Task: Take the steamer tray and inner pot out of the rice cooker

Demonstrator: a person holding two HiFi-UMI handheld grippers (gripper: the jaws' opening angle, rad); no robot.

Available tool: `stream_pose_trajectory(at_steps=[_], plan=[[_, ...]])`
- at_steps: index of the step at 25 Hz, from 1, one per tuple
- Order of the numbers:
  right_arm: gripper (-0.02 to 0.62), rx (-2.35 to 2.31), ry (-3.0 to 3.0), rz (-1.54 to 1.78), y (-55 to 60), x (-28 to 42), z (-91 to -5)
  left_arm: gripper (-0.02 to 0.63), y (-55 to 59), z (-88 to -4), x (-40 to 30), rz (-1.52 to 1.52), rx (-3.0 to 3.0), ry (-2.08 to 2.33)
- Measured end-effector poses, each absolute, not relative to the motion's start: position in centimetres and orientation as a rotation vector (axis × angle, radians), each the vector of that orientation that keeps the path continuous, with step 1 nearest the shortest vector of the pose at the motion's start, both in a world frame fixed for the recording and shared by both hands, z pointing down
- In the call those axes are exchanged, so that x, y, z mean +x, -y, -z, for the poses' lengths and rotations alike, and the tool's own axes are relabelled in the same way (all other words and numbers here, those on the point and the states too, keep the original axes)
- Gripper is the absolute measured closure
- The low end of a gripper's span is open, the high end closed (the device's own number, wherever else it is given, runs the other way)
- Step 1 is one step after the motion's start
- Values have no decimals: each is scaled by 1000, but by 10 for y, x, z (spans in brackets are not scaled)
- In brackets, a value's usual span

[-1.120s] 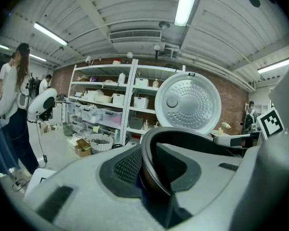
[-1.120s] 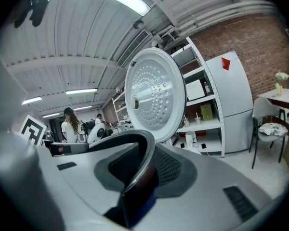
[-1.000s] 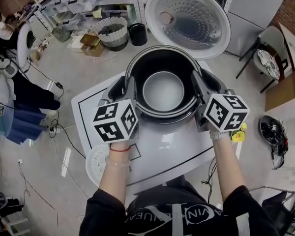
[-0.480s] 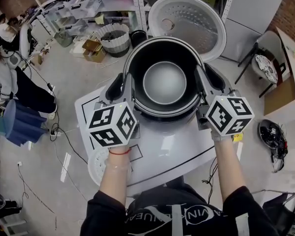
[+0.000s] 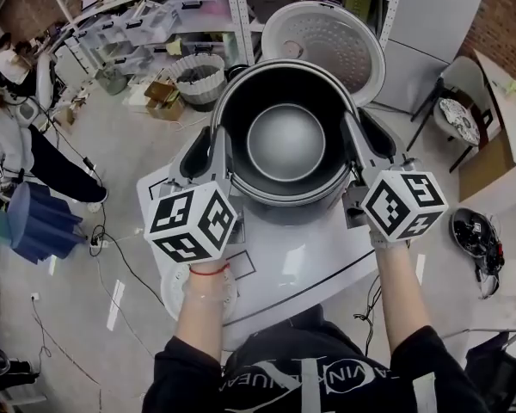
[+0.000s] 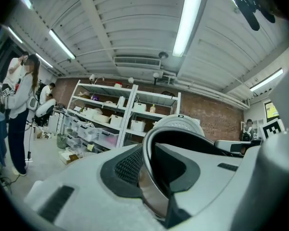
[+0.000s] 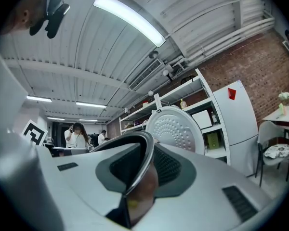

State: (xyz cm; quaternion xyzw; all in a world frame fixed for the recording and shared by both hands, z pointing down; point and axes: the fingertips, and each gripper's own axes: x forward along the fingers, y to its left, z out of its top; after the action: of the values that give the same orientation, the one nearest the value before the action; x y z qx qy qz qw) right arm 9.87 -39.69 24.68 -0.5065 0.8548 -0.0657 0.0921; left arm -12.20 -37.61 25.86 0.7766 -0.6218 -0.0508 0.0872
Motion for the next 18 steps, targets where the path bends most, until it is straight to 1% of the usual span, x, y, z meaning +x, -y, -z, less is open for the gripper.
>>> stream_pose_trajectory(at_steps=[13,18], plan=[[526,-1476,-2451,68,323,72,-206,532,313,-224,-150,286,2382,1839],[525,-1424,-2466,77,308,61,-202,532,292,-221,-161,283,2359,1876]])
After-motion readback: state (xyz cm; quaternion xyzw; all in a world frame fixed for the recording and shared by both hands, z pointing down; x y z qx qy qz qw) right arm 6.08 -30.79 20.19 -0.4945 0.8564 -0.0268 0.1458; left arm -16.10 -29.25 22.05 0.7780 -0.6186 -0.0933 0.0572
